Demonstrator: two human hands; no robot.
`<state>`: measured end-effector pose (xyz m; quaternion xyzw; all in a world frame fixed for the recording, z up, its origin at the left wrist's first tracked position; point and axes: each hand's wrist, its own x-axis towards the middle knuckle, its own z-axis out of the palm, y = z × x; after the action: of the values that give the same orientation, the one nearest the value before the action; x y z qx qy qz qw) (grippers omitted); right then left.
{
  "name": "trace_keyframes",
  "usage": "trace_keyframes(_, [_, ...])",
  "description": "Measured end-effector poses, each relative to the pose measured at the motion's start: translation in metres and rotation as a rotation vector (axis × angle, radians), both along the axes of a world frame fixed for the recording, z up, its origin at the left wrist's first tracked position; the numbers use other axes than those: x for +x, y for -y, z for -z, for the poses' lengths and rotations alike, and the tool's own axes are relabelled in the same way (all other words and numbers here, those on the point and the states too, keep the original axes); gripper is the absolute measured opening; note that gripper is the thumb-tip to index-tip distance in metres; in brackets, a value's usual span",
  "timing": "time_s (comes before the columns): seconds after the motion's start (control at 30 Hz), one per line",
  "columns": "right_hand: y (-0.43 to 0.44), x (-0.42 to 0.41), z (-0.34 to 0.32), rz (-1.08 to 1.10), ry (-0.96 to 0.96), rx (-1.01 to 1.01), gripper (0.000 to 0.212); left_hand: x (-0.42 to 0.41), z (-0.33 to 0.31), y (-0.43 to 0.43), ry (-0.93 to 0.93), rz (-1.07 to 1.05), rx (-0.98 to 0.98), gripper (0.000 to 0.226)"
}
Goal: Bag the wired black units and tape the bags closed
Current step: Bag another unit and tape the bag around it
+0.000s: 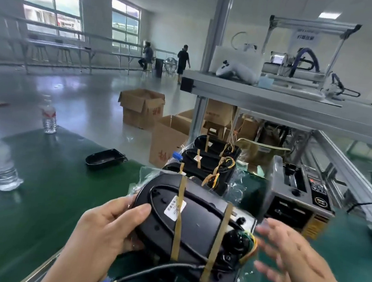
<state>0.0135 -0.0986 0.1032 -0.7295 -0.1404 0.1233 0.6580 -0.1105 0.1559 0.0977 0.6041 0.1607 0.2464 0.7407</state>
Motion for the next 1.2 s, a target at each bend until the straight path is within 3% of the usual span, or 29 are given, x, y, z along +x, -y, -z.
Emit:
trace_keyframes(0.13, [-0.026,-0.01,0.02,-0.132,-0.279,0.109,0.046,0.005,0.007,-0.021,-0.04,0.0,-0.044,0.039])
trace_keyframes(0.3, [-0.054,-0.011,0.026,-0.162,-0.201,0.179,0.072,0.018,0.01,-0.045,-0.078,-0.014,-0.103,0.036])
trace_keyframes(0.5, [-0.079,-0.01,0.039,-0.099,-0.271,0.193,0.081,0.034,0.02,-0.066,-0.173,-0.014,-0.016,0.013])
trace_keyframes(0.73, [-0.085,-0.015,0.047,-0.133,-0.272,0.179,0.105,0.044,0.035,-0.071,-0.205,-0.068,0.111,0.022])
trace_keyframes(0.93, [-0.089,-0.009,0.059,-0.125,-0.252,0.175,0.102,0.048,0.041,-0.078,-0.331,-0.125,0.406,0.023])
trace_keyframes(1.2, [-0.104,-0.009,0.073,-0.109,-0.384,0.267,0.102,0.058,0.045,-0.09,-0.39,-0.16,0.161,0.005])
